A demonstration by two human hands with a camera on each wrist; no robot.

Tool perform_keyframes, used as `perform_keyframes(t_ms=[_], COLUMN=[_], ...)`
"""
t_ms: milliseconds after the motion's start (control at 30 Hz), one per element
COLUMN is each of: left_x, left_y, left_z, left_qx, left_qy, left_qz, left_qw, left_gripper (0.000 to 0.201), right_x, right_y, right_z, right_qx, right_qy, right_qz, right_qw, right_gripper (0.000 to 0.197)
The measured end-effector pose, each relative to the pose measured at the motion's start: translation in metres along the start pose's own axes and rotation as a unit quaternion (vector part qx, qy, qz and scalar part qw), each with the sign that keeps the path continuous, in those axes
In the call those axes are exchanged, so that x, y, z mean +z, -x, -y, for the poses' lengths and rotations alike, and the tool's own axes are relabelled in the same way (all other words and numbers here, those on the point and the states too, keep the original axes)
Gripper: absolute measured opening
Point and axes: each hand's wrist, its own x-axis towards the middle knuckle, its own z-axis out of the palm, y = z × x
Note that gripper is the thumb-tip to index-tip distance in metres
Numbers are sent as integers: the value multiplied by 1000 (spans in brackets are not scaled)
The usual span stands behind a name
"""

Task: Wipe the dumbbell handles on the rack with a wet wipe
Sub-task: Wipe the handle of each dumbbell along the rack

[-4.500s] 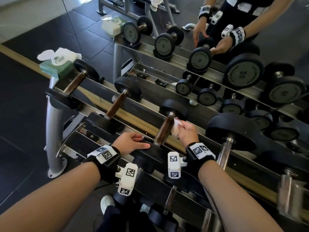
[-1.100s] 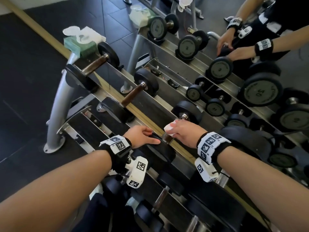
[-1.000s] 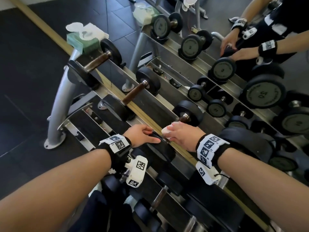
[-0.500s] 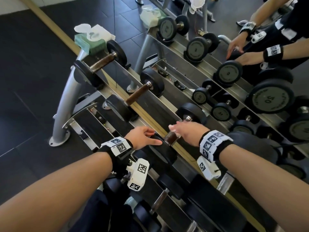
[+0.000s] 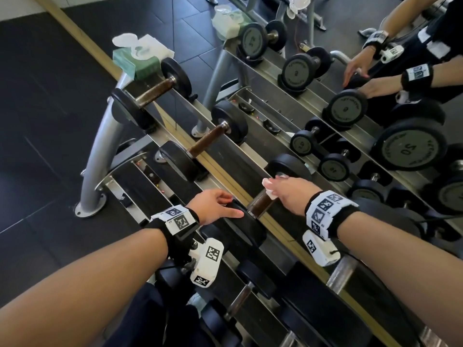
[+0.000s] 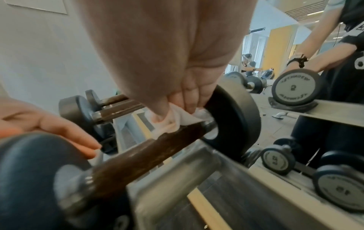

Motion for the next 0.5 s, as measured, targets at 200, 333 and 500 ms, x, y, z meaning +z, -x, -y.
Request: perform_keyframes(t_ms=[200,333,500], left_x=[1,0,-2], left_y=[-1,-1,-3], left_z=[1,1,-1], left_qx=[2,4,4], left_qy=[-4,1,-14], left_qz=[-2,2,9], left_qw=[1000,1000,1000], left_gripper=[68,69,68], right_x=[24,5,23], right_y=[4,1,12], right_z=[21,-4,22], right_qx=[-120,-16,-89], right_qy=[-38,13,11], right_qz=[49,23,17], right_qw=[991,1000,996], right_gripper=[53,72,60])
